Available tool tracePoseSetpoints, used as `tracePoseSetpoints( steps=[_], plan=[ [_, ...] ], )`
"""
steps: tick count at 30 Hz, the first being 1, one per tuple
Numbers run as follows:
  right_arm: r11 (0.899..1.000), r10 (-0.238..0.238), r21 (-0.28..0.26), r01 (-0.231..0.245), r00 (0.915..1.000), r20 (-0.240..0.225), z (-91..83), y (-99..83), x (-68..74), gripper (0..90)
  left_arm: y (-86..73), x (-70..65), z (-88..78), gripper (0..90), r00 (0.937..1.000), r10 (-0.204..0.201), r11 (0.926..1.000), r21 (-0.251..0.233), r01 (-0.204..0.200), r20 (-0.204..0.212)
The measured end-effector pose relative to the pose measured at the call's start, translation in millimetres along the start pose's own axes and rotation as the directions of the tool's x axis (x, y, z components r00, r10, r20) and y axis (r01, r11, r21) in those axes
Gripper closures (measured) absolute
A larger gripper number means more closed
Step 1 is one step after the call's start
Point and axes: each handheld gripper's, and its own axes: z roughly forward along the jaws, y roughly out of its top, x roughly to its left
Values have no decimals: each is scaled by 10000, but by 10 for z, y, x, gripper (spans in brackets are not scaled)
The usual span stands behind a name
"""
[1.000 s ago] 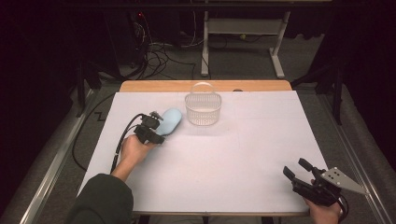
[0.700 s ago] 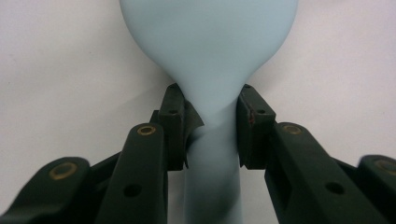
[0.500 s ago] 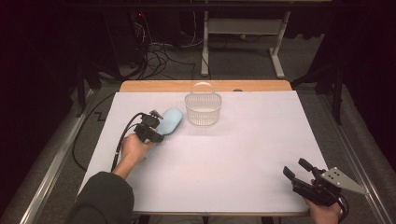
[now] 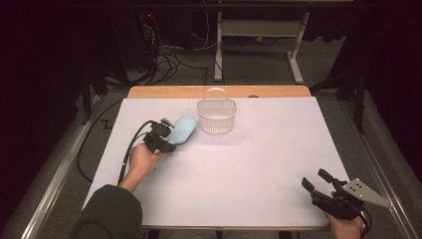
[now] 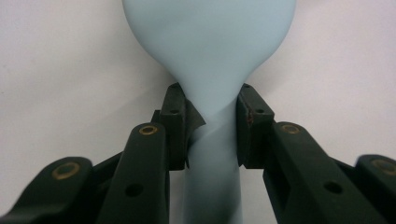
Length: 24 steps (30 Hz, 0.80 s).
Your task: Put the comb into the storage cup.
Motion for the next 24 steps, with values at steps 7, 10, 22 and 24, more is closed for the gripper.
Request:
tracePoseSetpoints(
  steps=[7, 10, 22, 24],
  plan=[
    [10000, -21, 2, 21, 10000, -1, 3, 0, 1, 308, -42, -35, -82, 692, 9999, 152, 9997, -204, -150, 73],
    [10000, -32, 8, 32, 10000, -7, 4, 0, 2, 308, -70, -41, -113, 692, 9998, 184, 9994, -303, -181, 102],
    [10000, -34, 91, 35, 10000, -76, 10, 0, 2, 308, -248, -95, -265, 692, 9993, 228, 9962, -851, -201, 310],
    [9999, -64, 101, 65, 9999, -83, 13, 0, 4, 308, -287, -109, -295, 692, 9990, 291, 9956, -898, -261, 329]
  ],
)
